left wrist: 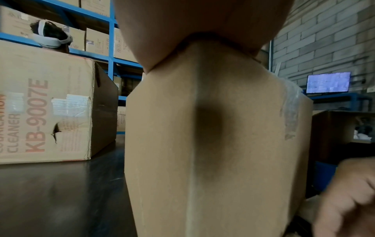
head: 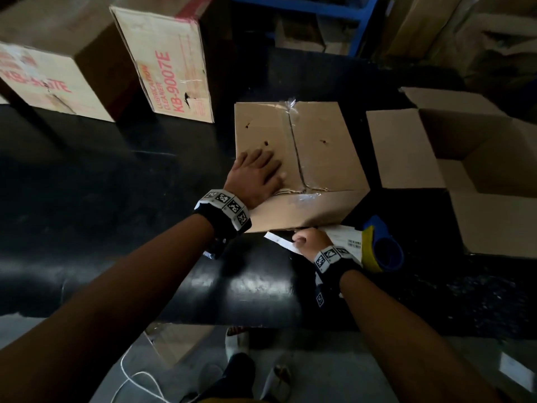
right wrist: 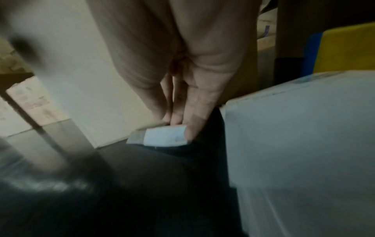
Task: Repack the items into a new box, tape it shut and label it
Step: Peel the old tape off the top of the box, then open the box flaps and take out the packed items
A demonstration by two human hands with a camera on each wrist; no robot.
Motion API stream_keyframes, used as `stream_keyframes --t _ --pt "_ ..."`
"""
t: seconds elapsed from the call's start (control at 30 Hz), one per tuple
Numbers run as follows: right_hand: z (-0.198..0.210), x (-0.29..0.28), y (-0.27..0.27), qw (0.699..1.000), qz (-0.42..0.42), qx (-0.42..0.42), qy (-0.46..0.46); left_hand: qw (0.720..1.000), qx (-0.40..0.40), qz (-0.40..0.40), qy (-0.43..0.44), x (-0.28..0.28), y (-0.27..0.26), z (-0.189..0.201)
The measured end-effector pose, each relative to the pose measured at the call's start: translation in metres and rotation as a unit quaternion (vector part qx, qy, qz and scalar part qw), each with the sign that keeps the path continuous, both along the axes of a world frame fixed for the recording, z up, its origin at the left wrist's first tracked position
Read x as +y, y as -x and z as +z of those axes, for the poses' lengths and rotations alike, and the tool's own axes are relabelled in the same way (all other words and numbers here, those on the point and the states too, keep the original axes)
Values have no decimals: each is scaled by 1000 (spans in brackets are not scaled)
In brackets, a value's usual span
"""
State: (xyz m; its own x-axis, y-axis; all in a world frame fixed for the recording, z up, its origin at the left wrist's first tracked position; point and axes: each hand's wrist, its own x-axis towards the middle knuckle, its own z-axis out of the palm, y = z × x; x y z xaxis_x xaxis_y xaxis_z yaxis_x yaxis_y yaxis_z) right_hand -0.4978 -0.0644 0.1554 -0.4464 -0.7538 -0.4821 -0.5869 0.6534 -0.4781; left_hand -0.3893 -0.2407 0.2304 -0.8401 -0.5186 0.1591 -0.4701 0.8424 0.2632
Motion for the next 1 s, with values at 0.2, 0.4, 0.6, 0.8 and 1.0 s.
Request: stream_keyframes --t 0.2,0.4,0.6,0.8,1.0 --pt "58 -13 16 995 -25 2 95 999 40 -20 -9 -1 -3 1" --pt "149 -41 11 993 67 -17 97 998 58 -25 -20 -5 -1 -7" --pt "152 -68 53 983 10 126 131 997 59 -39 -30 -8 -1 -7" --pt "134 -87 92 974 54 219 36 991 -1 -110 78 -9 -7 -5" --pt "135 -95 94 957 121 249 -84 978 -41 -169 114 -59 -24 8"
